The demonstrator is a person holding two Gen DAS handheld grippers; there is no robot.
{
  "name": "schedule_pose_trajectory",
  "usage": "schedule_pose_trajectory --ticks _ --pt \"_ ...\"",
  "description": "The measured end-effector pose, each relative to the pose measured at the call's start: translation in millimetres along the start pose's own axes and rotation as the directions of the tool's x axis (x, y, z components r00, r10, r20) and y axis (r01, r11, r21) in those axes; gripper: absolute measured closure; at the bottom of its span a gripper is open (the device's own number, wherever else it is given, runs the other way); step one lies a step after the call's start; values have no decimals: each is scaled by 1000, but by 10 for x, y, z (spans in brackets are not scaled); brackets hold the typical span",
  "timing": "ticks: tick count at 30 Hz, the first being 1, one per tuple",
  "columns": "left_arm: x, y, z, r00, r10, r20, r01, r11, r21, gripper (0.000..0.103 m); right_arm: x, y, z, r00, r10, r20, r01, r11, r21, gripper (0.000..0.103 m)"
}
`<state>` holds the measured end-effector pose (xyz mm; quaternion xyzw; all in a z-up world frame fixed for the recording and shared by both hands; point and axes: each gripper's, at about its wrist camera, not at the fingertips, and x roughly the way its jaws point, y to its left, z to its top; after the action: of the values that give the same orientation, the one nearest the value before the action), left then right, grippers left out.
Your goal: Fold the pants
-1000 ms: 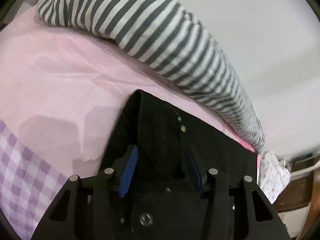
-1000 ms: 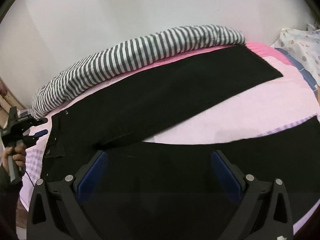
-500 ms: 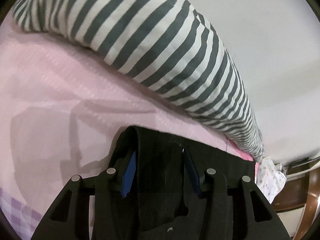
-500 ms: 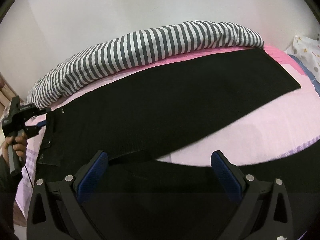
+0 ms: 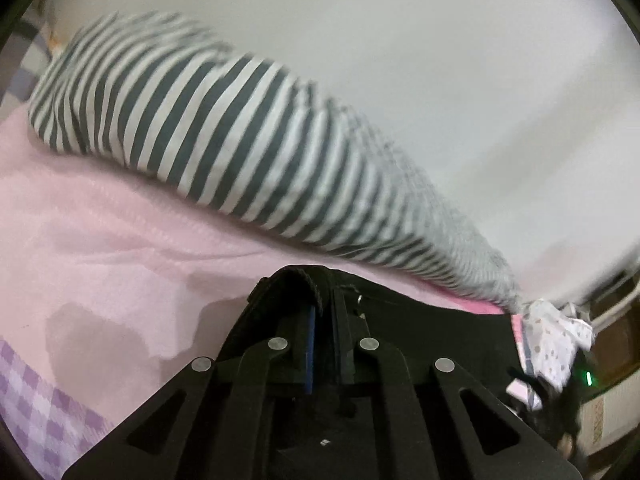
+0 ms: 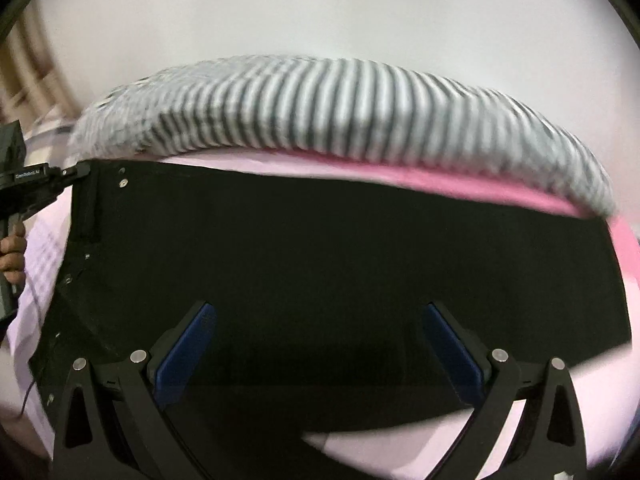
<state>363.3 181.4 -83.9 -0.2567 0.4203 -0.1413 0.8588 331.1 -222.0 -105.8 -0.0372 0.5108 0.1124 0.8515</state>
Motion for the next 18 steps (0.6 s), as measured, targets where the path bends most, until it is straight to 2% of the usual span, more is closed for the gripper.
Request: schedule_pose_trajectory --ticks 4,9,12,14,16,18 --pt "-236 -205 -92 998 -16 61 12 998 66 97 106 -140 410 993 112 -47 -117 986 -115 0" --pt "-460 -318 -186 992 -43 114 32 995 98 97 266 -241 929 981 159 -112 -183 950 -254 0" --pt "-557 -316 -222 991 -50 127 37 994 101 97 421 -222 1139 968 170 -182 -225 911 -346 3" --pt "-581 -317 -235 990 -52 128 39 994 101 97 581 -212 1260 950 187 -251 -276 880 -387 6" --pt "-599 -322 -234 990 -43 132 30 994 105 97 742 -173 1335 920 205 -335 -337 851 -404 10" --pt "-614 -332 -240 990 -37 137 23 994 106 97 878 -146 1380 898 206 -388 -373 825 -425 11"
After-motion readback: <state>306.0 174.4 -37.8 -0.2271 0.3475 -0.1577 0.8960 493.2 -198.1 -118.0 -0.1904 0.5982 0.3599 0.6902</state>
